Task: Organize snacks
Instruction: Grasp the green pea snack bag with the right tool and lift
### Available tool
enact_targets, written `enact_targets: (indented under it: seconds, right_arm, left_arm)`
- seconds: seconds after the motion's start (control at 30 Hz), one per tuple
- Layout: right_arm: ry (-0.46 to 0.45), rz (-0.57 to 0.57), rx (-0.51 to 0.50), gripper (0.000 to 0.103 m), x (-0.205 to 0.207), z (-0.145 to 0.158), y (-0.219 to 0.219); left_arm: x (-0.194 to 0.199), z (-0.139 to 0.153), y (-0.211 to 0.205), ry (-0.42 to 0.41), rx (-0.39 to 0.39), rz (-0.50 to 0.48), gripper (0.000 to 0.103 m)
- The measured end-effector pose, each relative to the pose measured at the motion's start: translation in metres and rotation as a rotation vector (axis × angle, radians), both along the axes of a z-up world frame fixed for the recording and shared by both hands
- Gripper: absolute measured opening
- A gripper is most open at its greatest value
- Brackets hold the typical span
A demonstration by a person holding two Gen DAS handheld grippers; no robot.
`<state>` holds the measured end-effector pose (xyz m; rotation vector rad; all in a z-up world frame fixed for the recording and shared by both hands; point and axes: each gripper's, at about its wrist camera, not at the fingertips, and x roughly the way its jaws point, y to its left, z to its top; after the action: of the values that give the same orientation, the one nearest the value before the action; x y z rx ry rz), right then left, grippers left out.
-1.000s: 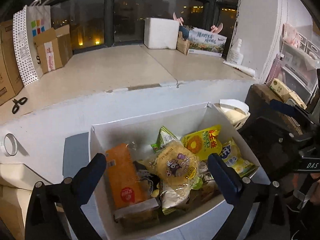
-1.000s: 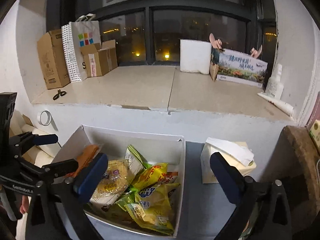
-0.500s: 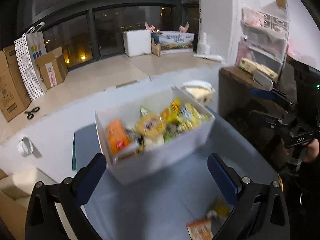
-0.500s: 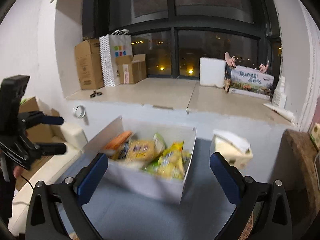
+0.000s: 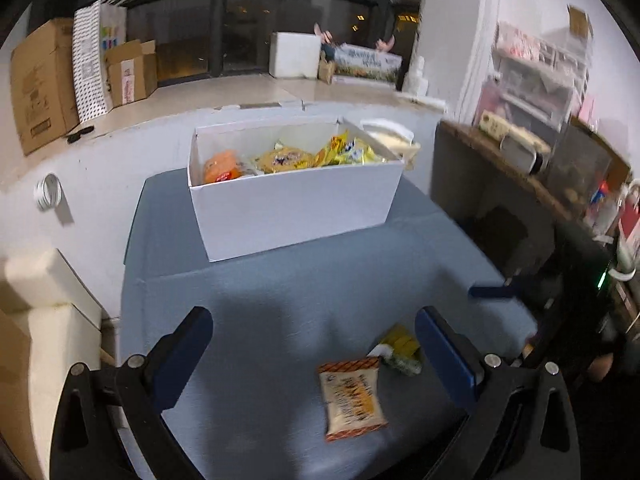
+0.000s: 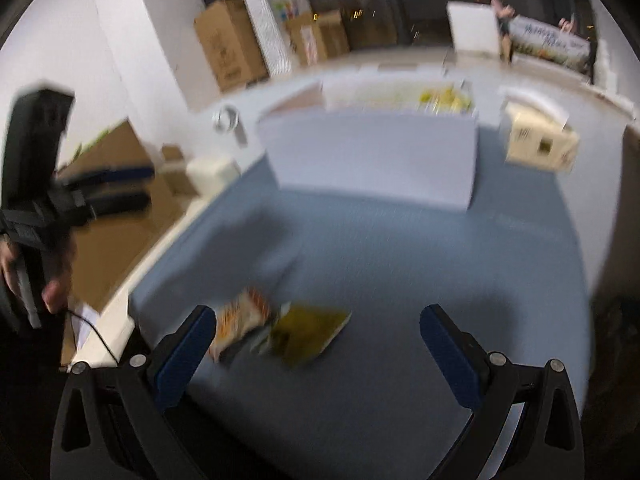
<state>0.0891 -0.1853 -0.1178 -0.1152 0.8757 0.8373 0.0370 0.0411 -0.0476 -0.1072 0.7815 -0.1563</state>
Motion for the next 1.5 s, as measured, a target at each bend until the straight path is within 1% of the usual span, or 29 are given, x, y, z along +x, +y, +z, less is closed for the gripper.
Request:
enact_targets:
  seconds: [0.03,0.1,0.23,0.33,0.43,0.63,0.7,0.93,0.97,1.0,1.03,1.13,1.27,1.4,1.43,1.5]
  right_arm:
    - [-0.008,0.01,-0.032,0.103,-0.004,-0.005,0.005]
    - [-0.014,0.049,-0.055,0.103,-0.005,-0.008,0.013]
    - [0.009,0.111,-0.092,0.103,0.001,-0.018,0.029]
    - [0.027,0.138,-0.136,0.103,0.011,-0.029,0.043]
    - [0.042,0.168,-0.161,0.103,0.013,-0.038,0.054]
    - [0.053,0.19,-0.209,0.103,0.014,-0.051,0.068]
    - [0.042,0.19,-0.219,0.103,0.013,-0.051,0.07]
    - [0.047,0.187,-0.23,0.102,0.019,-0.057,0.078]
    - [0.04,0.189,-0.224,0.097,0.018,-0.056,0.079]
    - [0.031,0.189,-0.226,0.059,0.018,-0.055,0.081]
    - [0.015,0.179,-0.246,0.053,0.018,-0.056,0.082]
    - [-0.005,0.178,-0.254,0.049,0.015,-0.053,0.081]
    - [-0.007,0.173,-0.246,0.048,0.014,-0.052,0.078]
    - [-0.02,0.155,-0.227,0.047,0.011,-0.042,0.069]
    - [-0.021,0.141,-0.223,0.046,0.011,-0.039,0.065]
    - [-0.016,0.042,-0.189,0.046,0.019,-0.029,0.047]
  left_arm:
    - [0.0,-0.001,0.0,-0.001,-0.023,-0.004,0.103]
    - [0.001,-0.002,0.0,0.005,-0.034,-0.005,0.103]
    - [-0.001,-0.004,-0.002,0.011,-0.009,0.0,0.103]
    - [-0.004,-0.004,-0.002,0.008,-0.008,-0.005,0.103]
    - [-0.008,-0.005,-0.003,0.007,0.014,-0.007,0.103]
    - [-0.009,-0.007,-0.003,0.013,0.027,-0.007,0.103]
    - [-0.009,-0.008,-0.002,0.016,0.028,-0.005,0.103]
    - [-0.008,-0.013,-0.004,0.031,0.051,0.002,0.103]
    - [-0.008,-0.013,-0.004,0.032,0.051,0.002,0.103]
    - [-0.008,-0.013,-0.003,0.032,0.051,0.002,0.103]
    - [-0.008,-0.013,-0.003,0.033,0.05,0.001,0.103]
    - [-0.009,-0.014,-0.004,0.032,0.05,0.002,0.103]
    - [-0.008,-0.016,-0.004,0.041,0.056,0.0,0.103]
    - [-0.005,-0.025,-0.009,0.085,0.067,-0.04,0.103]
    - [-0.004,-0.03,-0.013,0.105,0.081,-0.046,0.103]
    - [-0.002,-0.044,-0.022,0.152,0.101,-0.072,0.103]
